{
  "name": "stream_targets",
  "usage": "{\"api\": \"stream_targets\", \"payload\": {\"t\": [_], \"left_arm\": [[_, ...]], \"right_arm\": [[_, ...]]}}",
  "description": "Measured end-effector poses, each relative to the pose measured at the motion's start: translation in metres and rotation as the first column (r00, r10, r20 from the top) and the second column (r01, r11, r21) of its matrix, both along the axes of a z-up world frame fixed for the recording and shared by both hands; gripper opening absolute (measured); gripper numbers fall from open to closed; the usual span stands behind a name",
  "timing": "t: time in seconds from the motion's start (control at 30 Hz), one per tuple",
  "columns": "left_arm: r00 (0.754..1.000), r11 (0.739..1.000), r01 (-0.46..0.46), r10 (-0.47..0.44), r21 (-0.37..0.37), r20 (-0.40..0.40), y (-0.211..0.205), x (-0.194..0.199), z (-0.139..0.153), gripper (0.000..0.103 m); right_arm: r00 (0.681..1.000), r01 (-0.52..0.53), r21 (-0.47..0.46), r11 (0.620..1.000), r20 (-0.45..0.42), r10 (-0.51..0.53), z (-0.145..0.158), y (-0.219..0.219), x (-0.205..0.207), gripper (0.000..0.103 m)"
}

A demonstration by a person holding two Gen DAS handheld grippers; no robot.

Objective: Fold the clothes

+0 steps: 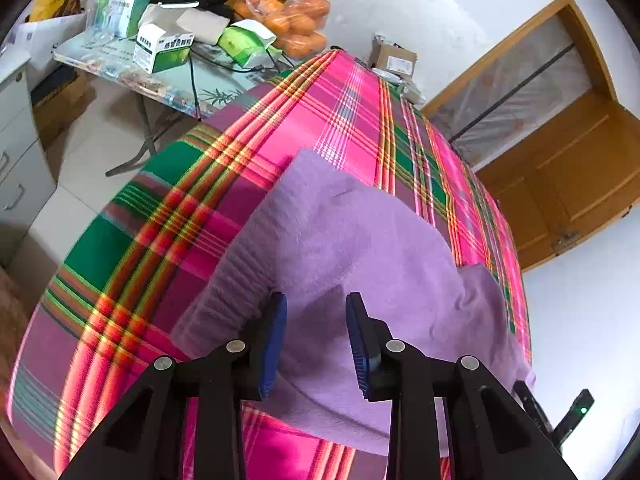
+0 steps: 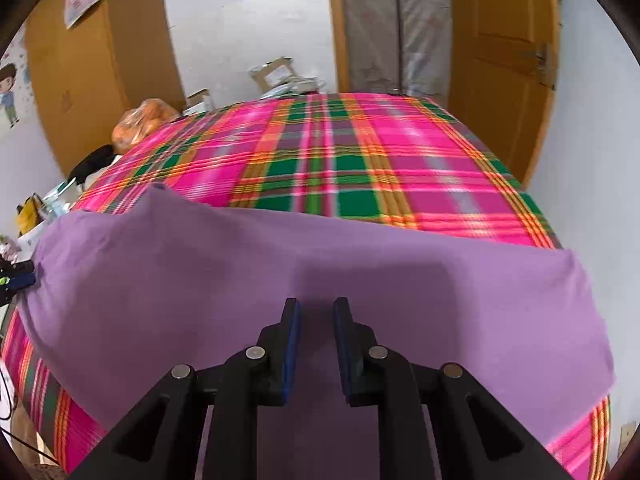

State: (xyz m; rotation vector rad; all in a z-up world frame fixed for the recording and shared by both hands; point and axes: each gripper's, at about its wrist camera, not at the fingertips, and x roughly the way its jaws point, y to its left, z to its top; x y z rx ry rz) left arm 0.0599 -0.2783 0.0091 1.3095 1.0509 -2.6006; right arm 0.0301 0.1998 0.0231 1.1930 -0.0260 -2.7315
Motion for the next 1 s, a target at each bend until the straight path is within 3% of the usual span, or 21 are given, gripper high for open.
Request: {"api": "stream_targets", "payload": {"t": [0.13,0.23,0.4,0.6,0.87,1.0], "left_arm": [[1.000,0.998,-0.029,0.030,0.058,-0.009,-0.016,0.001,0.005,0.032],[0.997,0.996,-0.076,0.077,0.036,-0.016,-0.032,-0.004,0.017,0.036],[0.997,0.997,-0.081,0.081,-0.008,0.009,-0.057,-0.026,0.025,0.039],[0.996,0.997,0.055,-0.051,-0.054,0.077,-0.054,-0.063,0.015,0.040],[0.982,0.981,0.144,-0.157,0.126,0.101,-0.057,-0.096,-0.001,0.040],[0.978,0.973,0.170,-0.186,0.156,0.096,-0.055,-0.097,0.002,0.040]], "right_arm": [[0.997,-0.073,0.012,0.997,-0.007,0.073,0.001,-0.028,-0.006,0.017],[0.994,-0.110,0.020,0.994,-0.003,0.110,0.002,-0.044,-0.010,0.017],[0.988,-0.155,0.031,0.987,0.006,0.155,0.001,-0.067,-0.014,0.017],[0.983,-0.182,0.055,0.982,0.010,0.181,-0.001,-0.086,-0.021,0.017],[0.982,-0.187,0.055,0.981,0.021,0.186,-0.004,-0.096,-0.025,0.019],[0.981,-0.192,0.056,0.980,0.025,0.191,-0.007,-0.100,-0.026,0.027]]}}
